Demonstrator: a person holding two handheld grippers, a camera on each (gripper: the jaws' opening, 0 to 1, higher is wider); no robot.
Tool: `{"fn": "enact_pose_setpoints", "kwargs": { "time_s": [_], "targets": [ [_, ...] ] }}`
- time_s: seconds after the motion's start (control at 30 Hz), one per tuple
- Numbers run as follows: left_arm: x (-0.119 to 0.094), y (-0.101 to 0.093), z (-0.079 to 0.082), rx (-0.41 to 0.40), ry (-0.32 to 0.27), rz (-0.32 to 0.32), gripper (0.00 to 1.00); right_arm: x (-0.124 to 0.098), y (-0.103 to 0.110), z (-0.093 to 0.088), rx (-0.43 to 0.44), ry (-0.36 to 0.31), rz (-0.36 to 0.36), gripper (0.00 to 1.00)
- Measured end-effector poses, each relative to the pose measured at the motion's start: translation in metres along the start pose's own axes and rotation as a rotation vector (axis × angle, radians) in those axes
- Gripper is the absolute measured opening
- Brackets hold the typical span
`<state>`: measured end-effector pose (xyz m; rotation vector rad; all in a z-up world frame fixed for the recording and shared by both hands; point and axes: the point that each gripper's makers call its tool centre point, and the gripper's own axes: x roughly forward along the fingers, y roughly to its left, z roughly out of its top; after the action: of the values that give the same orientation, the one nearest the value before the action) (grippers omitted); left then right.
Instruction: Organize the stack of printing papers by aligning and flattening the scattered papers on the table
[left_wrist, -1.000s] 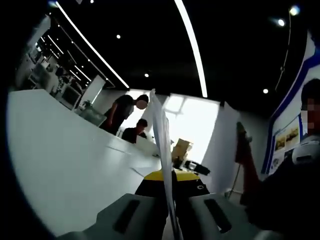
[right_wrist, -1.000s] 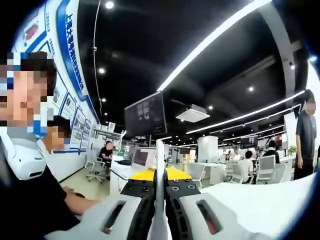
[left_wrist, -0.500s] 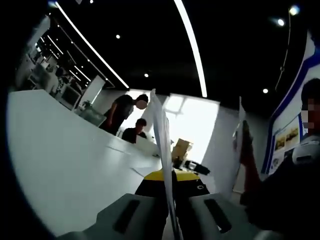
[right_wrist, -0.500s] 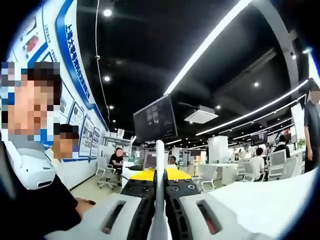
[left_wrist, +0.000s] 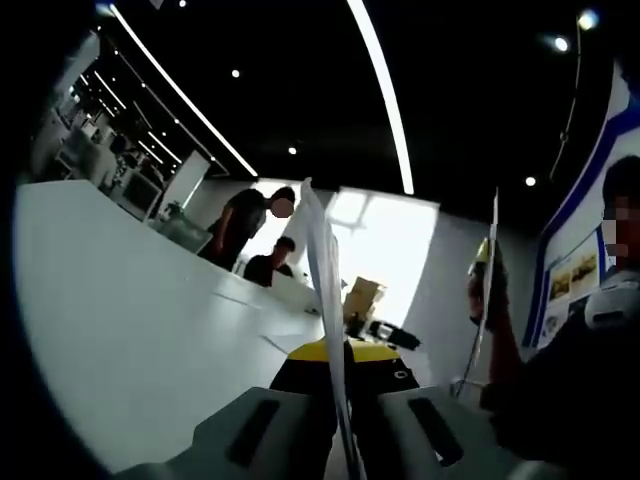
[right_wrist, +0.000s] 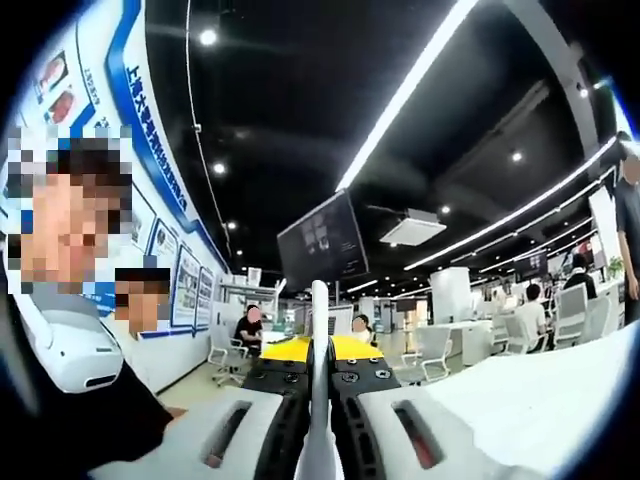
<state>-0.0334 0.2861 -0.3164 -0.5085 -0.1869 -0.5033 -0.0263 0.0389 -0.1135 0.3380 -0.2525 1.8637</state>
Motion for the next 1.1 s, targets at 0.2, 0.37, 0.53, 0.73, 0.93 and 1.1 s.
{"fn": "enact_pose_setpoints", "kwargs": {
  "time_s": [0.2,0.37,0.53,0.73,0.93,1.1],
  "targets": [
    [0.000,0.000,0.000,0.000,0.000,-0.001,0.06,0.003,0.004,-0.001,0.028,-0.007,0.019,0.01],
    [0.000,0.001,0.000,0.000,0.000,-0.001,0.06,0.005,0.008,-0.003,0.039,-0.008,0.027,0.01],
    [0.000,0.001,0.001,0.002,0.000,-0.002,0.06,0.008,0.006,-0.008,0.054,-0.006,0.031,0.01],
    [0.000,0.000,0.000,0.003,0.001,-0.002,0.06,0.012,0.001,-0.017,0.077,0.006,0.029,0.01],
    [0.000,0.000,0.001,0.003,0.000,-0.003,0.06,0.016,-0.010,-0.026,0.096,0.021,0.020,0.01],
    [0.000,0.000,0.000,0.004,0.001,-0.004,0.06,0.018,-0.026,-0.035,0.128,0.030,0.005,0.01]
  ]
}}
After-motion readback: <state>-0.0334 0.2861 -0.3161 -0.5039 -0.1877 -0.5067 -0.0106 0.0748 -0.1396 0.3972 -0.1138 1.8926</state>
